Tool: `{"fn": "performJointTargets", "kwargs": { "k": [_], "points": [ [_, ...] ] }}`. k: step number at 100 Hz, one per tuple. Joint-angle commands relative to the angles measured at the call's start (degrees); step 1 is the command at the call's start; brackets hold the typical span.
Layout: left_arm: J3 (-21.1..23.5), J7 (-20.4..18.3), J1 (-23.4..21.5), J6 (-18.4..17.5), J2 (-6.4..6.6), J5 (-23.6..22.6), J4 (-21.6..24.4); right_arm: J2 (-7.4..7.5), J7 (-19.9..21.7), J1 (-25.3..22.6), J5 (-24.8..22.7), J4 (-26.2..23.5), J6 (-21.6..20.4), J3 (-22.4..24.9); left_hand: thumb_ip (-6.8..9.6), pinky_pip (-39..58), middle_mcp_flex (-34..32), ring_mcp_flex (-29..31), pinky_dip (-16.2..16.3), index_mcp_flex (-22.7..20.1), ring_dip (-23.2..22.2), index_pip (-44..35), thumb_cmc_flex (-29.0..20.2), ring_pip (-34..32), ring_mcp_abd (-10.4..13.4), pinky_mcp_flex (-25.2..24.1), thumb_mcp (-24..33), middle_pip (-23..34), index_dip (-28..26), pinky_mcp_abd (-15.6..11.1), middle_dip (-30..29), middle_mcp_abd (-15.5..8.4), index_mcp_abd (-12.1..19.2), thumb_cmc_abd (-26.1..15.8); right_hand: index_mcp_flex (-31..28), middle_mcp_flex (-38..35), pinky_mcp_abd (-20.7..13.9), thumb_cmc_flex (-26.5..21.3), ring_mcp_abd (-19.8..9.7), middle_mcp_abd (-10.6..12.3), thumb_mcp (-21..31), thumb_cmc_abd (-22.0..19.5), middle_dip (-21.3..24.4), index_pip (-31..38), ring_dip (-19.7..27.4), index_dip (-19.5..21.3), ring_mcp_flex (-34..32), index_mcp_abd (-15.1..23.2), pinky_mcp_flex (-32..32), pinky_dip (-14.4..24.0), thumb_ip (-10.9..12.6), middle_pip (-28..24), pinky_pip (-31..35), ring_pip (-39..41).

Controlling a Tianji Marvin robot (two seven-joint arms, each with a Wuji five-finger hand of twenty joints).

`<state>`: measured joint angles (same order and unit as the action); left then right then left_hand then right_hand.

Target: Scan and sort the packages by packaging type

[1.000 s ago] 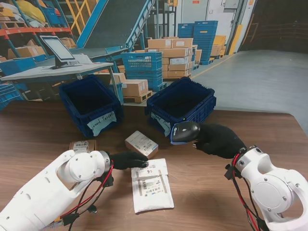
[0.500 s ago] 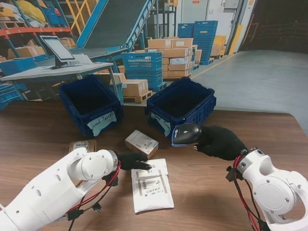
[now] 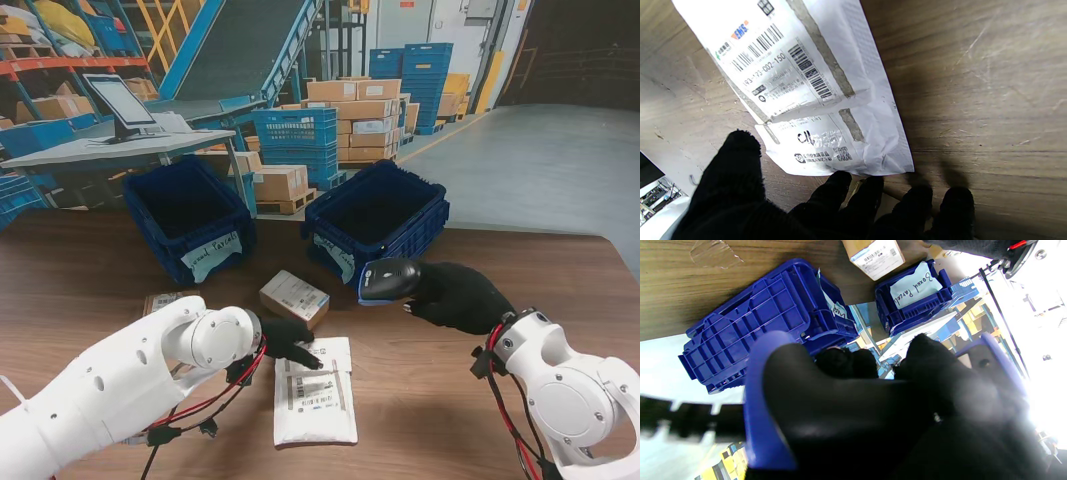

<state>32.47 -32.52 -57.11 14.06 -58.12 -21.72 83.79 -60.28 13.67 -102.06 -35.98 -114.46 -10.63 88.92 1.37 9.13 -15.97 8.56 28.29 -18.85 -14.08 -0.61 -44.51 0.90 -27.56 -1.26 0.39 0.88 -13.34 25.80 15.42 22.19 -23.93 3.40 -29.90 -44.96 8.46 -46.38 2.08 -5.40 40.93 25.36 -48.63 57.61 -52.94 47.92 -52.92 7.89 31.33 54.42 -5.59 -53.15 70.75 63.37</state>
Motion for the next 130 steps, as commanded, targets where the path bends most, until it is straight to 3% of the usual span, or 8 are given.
{"fn": "performJointTargets", "kwargs": {
  "k": [1,21,38,43,59,74,94,130],
  "points": [
    [-1.37,-1.22,-1.07,-0.44,-0.48,-0.05,-1.27,-0.36,0.58,-0.46,0.09,-0.5,-0.16,0.17,0.14,1.33,-4.65,4.95,-0.34,-2.87,-3.03,-2.1,0.71,-7.36,4.11,-0.01,-0.89,2.85,-1.49,1.08,2.1,-0.73,-1.26,2.28,-4.44,-0.25,0.18,-6.2,0.49,0.2,6.11,-5.25,-0.34,1.44,0.23,0.8,0.06,4.09,0.06,0.84,-0.32,0.38,0.61,0.18],
    [-4.54,0.77,0.16,-0.7,-1.08,-1.08,-2.5,-0.4,0.48,-0.81,0.41,-0.62,-0.31,0.75,1.53,4.44,-9.69,9.6,-1.28,-6.24,-6.09,-4.63,-1.64,-10.19,3.82,1.14,0.99,4.41,-5.9,1.31,6.87,-2.3,0.43,7.29,-4.49,-0.29,0.19,-6.22,0.55,0.16,6.16,-5.23,-0.34,1.38,0.22,0.9,0.01,4.04,0.07,0.87,-0.33,0.39,0.64,0.21],
    [-5.92,3.12,0.18,-0.05,-1.77,-2.49,-2.91,-0.39,0.71,-0.99,0.73,-0.68,-0.24,1.33,1.31,9.66,-14.25,14.51,-1.57,-9.81,-9.82,-6.43,-2.54,-12.86,4.03,2.81,5.54,7.16,-11.07,1.31,11.94,-3.49,1.66,11.83,-4.55,-0.28,0.24,-6.27,0.52,0.15,6.19,-5.19,-0.36,1.35,0.22,0.97,0.06,3.91,0.03,0.89,-0.33,0.38,0.65,0.19],
    [-6.35,3.54,0.26,0.31,-1.94,-2.57,-3.03,-0.4,0.71,-0.98,0.86,-0.65,-0.21,1.42,-0.11,11.36,-15.02,15.57,-2.8,-10.58,-11.0,-6.33,-0.83,-13.04,3.97,2.98,10.33,7.71,-13.02,1.4,13.32,-3.65,1.88,13.49,-4.57,-0.32,0.25,-6.22,0.61,0.09,6.18,-5.18,-0.35,1.33,0.21,0.98,0.05,3.85,0.0,0.9,-0.35,0.38,0.66,0.21],
    [-5.98,5.91,-1.05,0.05,-2.38,-4.28,-3.43,-0.45,0.57,-0.89,1.04,-0.62,-0.04,1.51,-1.5,15.35,-16.86,20.46,-2.6,-13.69,-14.84,-9.87,-0.62,-16.81,4.89,4.61,18.18,17.45,-16.78,1.5,17.43,-5.45,3.88,17.51,-4.69,-0.38,0.28,-6.22,0.66,0.14,6.24,-5.13,-0.34,1.29,0.2,1.0,-0.01,3.85,0.03,0.92,-0.34,0.37,0.71,0.25],
    [-5.05,7.13,-2.15,0.05,-2.53,-5.47,-3.53,-0.5,0.39,-0.84,1.27,-0.56,0.05,1.5,-0.95,21.36,-21.81,27.46,-1.23,-16.67,-21.46,-18.09,-3.21,-23.16,6.05,7.38,24.85,27.73,-23.43,1.93,21.93,-7.67,6.75,21.81,-4.76,-0.41,0.31,-6.22,0.76,0.0,6.33,-5.11,-0.33,1.22,0.18,1.03,-0.02,3.91,0.05,0.94,-0.32,0.39,0.77,0.29],
    [-4.43,7.75,-3.01,-0.35,-2.4,-6.88,-3.36,-0.54,0.12,-0.67,1.29,-0.48,0.07,1.35,-2.33,25.65,-26.14,31.76,-1.24,-15.73,-25.46,-32.63,-7.02,-26.47,7.17,9.02,26.07,32.99,-32.01,1.99,24.72,-9.87,9.99,24.09,-4.84,-0.46,0.34,-6.18,0.77,-0.02,6.38,-5.02,-0.33,1.17,0.17,1.07,-0.05,3.75,0.02,0.96,-0.34,0.37,0.8,0.32],
    [2.98,9.01,-7.63,2.63,-2.18,-9.83,2.36,-0.51,0.26,-0.46,1.04,-0.64,0.32,1.07,-1.5,21.8,-14.53,20.58,-2.74,-12.55,-15.25,-9.73,-2.69,-15.25,6.69,5.05,17.01,16.35,-9.06,0.37,11.19,-6.48,6.55,15.59,-4.86,-0.48,0.43,-6.18,0.76,-0.02,6.41,-5.01,-0.35,1.09,0.18,1.09,-0.07,3.77,0.03,0.95,-0.36,0.35,0.82,0.33]
  ]
}}
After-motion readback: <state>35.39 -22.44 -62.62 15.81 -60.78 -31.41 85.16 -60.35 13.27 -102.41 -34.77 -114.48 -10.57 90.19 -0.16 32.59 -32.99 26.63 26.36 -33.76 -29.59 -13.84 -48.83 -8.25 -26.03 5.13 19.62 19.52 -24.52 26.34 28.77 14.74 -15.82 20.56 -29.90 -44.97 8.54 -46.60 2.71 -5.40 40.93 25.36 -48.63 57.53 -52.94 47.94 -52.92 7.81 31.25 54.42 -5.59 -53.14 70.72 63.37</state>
